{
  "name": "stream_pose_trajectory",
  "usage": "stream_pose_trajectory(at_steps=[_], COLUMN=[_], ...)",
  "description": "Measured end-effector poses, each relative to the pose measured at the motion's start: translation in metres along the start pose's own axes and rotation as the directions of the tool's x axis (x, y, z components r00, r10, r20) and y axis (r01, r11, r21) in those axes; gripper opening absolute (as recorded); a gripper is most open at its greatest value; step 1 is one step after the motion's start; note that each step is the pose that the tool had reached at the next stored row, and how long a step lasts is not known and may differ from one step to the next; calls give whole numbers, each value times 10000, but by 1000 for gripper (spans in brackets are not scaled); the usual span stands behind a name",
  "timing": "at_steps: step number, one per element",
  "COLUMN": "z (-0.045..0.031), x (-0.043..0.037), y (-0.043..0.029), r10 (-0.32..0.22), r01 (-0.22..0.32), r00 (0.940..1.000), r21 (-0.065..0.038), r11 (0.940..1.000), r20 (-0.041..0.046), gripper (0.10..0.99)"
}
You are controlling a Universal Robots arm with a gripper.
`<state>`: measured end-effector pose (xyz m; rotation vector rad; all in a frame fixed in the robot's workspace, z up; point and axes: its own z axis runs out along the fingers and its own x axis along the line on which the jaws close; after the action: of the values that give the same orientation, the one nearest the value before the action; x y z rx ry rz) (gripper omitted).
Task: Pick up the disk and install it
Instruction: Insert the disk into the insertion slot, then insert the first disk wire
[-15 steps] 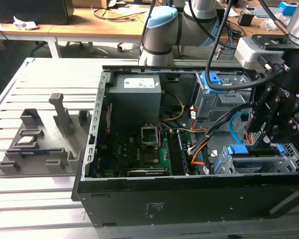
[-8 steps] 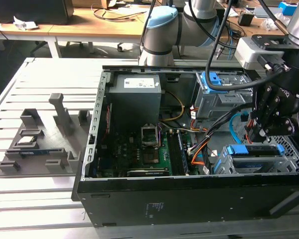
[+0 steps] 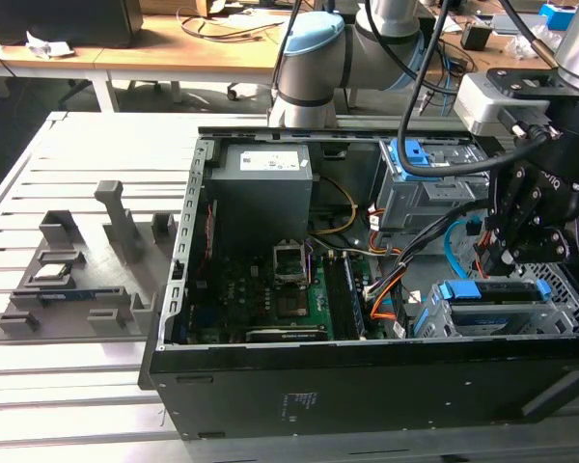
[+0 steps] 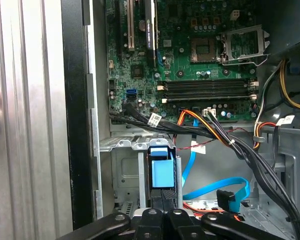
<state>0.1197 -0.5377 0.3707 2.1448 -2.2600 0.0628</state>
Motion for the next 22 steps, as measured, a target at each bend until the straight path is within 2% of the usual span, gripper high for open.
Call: stream_pose_trajectory(at_steps=[9,11,13,15,17,22], z=[3,5,4,0,-3,-13], x=[0,-5,-33,-115,-235,-476], y=[-1,-21,-87,-169,-236,-326], r10=[1,-1,0,1,-1,-2], r01=[-1,1,0,-1,1,2], r00=[10000,10000,10000,10000,10000,9999], r21=[0,0,0,2,3,5], r11=[10000,10000,10000,10000,10000,10000], r20=[0,2,-4,-28,-64,-102], gripper=[106,106,106,106,106,106])
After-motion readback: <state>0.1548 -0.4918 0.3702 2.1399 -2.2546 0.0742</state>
